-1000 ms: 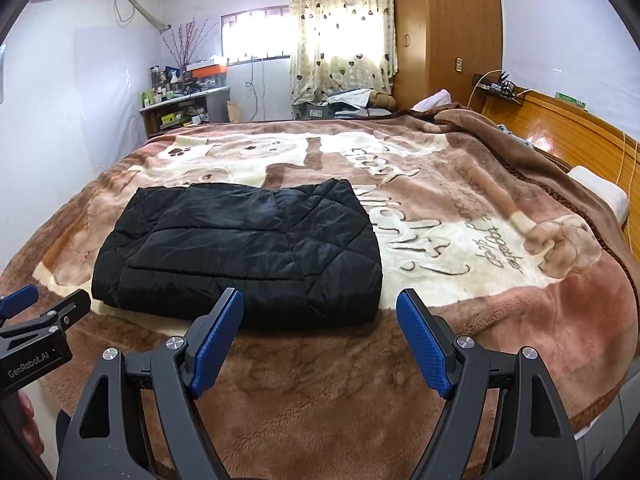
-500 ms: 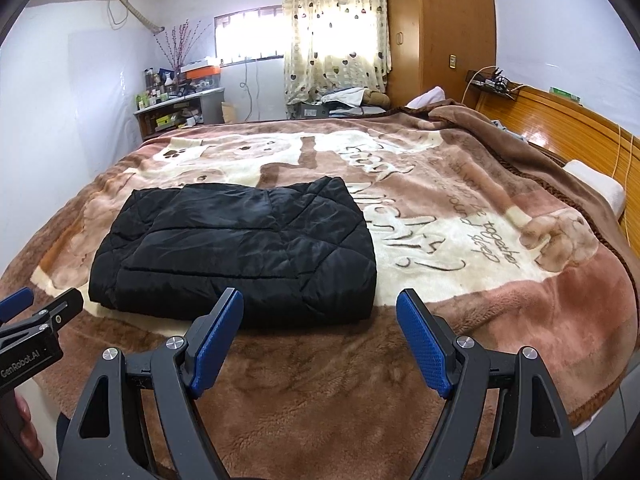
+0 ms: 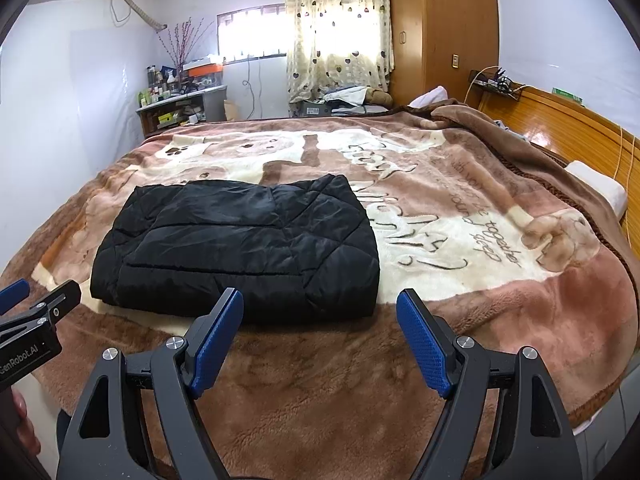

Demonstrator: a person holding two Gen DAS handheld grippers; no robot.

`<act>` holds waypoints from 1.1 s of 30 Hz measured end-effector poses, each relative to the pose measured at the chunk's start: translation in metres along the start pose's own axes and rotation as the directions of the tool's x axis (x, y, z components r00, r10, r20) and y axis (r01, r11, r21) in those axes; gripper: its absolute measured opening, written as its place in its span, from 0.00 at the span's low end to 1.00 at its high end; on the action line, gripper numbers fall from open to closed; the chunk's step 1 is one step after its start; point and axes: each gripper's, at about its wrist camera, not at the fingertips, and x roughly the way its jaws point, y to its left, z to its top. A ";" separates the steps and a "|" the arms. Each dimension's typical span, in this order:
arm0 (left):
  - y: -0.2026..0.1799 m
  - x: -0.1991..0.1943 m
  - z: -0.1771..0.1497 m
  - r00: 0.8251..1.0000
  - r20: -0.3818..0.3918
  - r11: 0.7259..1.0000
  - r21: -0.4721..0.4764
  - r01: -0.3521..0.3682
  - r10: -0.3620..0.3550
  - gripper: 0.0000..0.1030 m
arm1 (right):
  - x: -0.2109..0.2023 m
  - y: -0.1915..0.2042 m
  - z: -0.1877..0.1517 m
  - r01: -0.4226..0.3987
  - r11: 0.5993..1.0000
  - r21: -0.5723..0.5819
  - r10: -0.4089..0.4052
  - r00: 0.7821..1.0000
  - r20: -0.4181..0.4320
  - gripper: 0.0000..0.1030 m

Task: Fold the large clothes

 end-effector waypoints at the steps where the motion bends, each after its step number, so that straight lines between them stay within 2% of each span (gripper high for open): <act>1: -0.001 0.000 0.000 1.000 0.001 1.000 0.004 -0.003 0.003 0.92 | 0.000 0.000 0.000 0.001 1.000 0.001 -0.001 1.000 -0.002 0.76; 17: -0.001 0.002 -0.001 1.000 -0.007 1.000 0.006 0.006 -0.006 0.92 | -0.001 0.000 -0.001 0.004 1.000 -0.003 -0.004 1.000 -0.005 0.76; 26: -0.003 0.000 -0.002 0.999 0.002 0.999 0.014 -0.044 0.044 0.92 | 0.000 0.001 -0.002 0.006 1.000 -0.003 -0.006 1.000 -0.004 0.76; 33: -0.003 -0.001 -0.002 1.000 0.003 0.999 0.016 -0.031 0.031 0.92 | 0.000 0.001 -0.002 0.005 1.000 -0.001 -0.005 1.000 -0.006 0.76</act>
